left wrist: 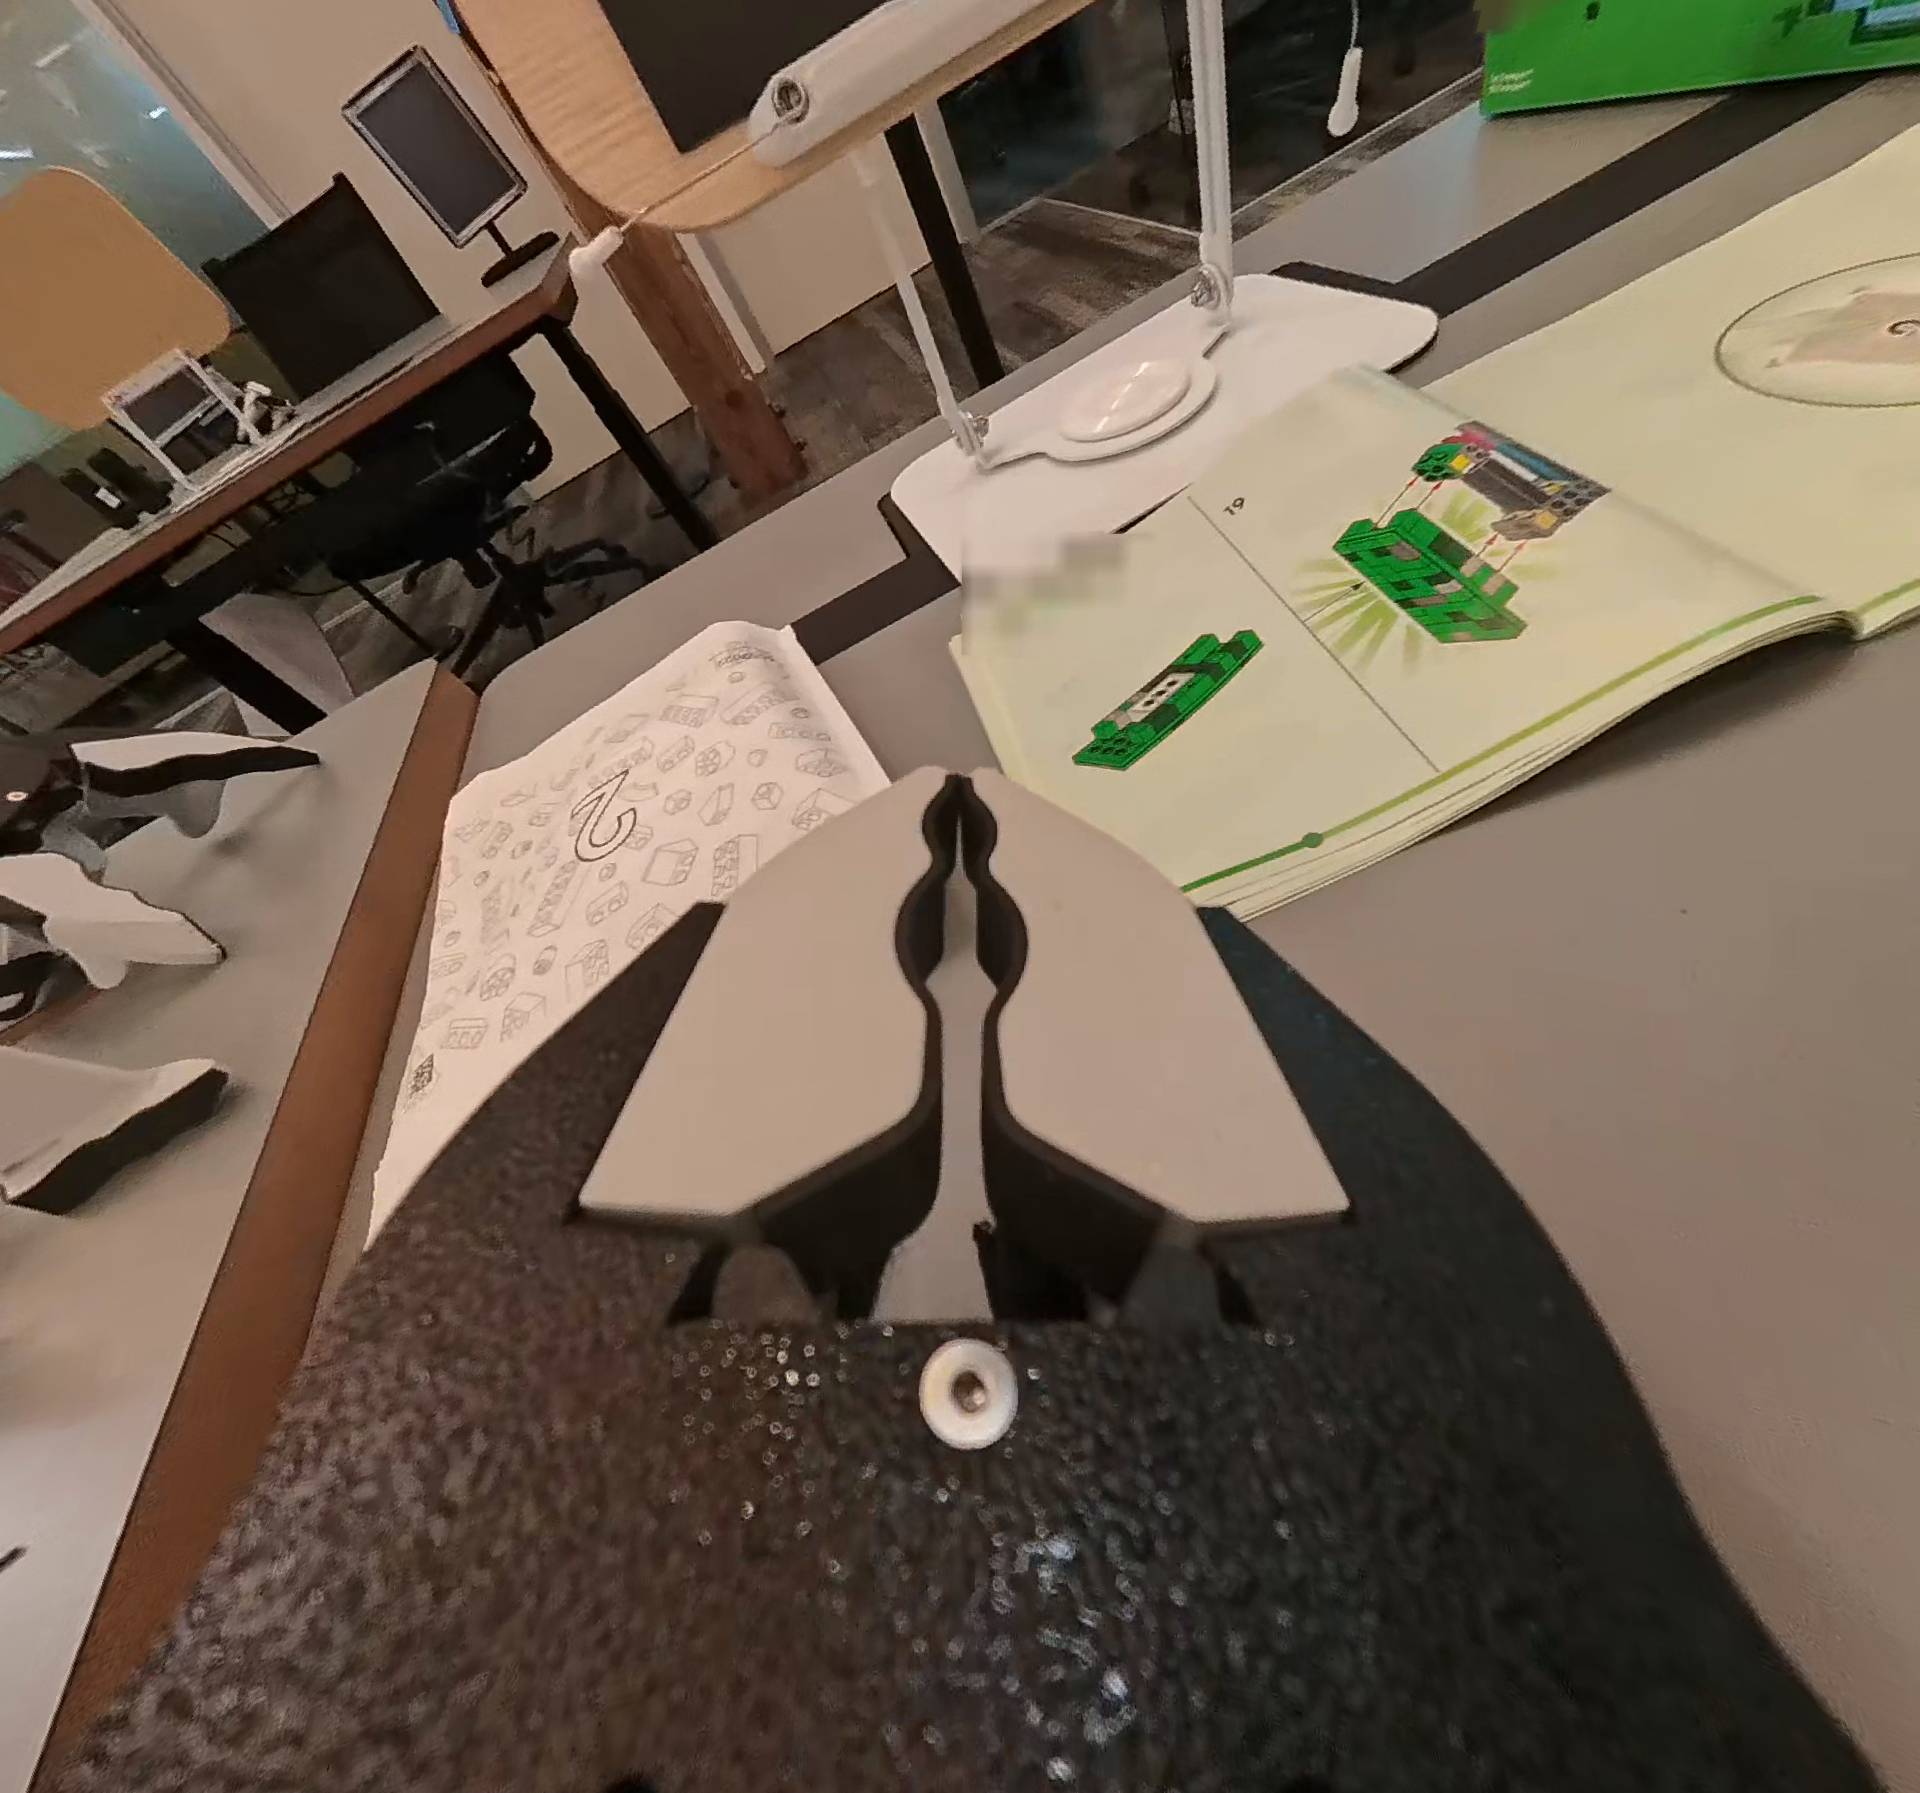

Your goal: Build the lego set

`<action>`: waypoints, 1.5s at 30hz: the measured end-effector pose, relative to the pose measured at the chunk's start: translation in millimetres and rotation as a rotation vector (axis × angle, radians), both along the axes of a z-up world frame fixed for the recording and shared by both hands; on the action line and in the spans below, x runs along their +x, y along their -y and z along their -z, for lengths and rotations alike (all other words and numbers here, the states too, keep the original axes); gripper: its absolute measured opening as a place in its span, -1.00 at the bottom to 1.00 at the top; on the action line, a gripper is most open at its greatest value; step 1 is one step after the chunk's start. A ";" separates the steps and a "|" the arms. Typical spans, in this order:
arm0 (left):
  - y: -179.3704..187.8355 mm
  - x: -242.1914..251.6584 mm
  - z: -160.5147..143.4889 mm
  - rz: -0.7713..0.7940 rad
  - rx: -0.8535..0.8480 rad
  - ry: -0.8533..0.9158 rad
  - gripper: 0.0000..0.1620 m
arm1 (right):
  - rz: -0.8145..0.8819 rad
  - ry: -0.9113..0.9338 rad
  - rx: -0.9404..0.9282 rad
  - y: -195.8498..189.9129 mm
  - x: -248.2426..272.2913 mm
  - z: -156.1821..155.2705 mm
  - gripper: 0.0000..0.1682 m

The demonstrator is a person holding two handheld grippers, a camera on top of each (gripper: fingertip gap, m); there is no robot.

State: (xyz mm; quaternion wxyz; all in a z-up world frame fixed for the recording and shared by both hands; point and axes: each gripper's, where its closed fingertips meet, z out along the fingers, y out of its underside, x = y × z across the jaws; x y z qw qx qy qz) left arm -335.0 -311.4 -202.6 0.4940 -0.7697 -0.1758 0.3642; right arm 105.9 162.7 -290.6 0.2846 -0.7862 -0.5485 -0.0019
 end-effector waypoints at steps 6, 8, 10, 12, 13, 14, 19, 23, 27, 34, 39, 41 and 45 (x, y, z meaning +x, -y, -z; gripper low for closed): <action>-0.6 2.3 -1.7 0.014 0.023 0.010 -1.00 | -0.069 0.066 0.065 -60.8 2.8 -0.5 -1.00; -1.8 3.5 -1.5 0.023 0.032 0.019 -1.00 | -0.076 0.088 0.081 -76.1 3.7 -0.6 -1.00; -2.5 4.1 -0.8 0.027 0.032 0.023 -1.00 | -0.083 0.093 0.088 -83.3 2.6 -1.6 -1.00; -1.9 3.8 -0.5 0.026 0.030 0.025 -1.00 | -0.080 0.045 0.152 -79.2 -5.3 -19.9 -1.00; -1.1 3.6 -0.9 0.024 0.031 0.024 -1.00 | -0.090 -0.023 0.199 -69.8 -15.4 -36.7 -0.98; -0.2 3.4 -1.5 0.023 0.035 0.025 -1.00 | -0.101 -0.105 0.241 -55.5 -27.6 -54.3 -0.94; -2.9 5.8 -1.1 0.045 0.056 0.042 -1.00 | -0.240 -0.552 0.262 60.6 -104.8 -90.7 -0.75; -8.7 9.3 3.4 0.078 0.050 0.052 -1.00 | -0.293 -0.497 0.443 90.2 -113.8 -74.4 -0.64; -28.0 25.9 -1.1 0.175 0.065 0.058 -0.92 | -0.129 -0.356 0.592 27.8 -34.6 -84.6 -0.65; -102.2 98.6 -21.5 0.424 0.070 0.010 -0.88 | 0.234 -0.285 0.529 -75.8 99.9 -83.8 -0.45; -162.8 175.2 -41.6 0.657 0.098 -0.011 -0.86 | 0.190 -0.312 0.320 -99.0 92.1 -67.9 -0.24; -184.3 198.0 -45.1 0.712 0.072 -0.054 -0.86 | 0.183 -0.240 0.263 -107.7 83.7 -53.5 -0.21; -224.1 243.7 -48.8 0.849 0.074 -0.036 -0.87 | 0.194 -0.145 0.185 -126.8 68.3 -32.5 -0.19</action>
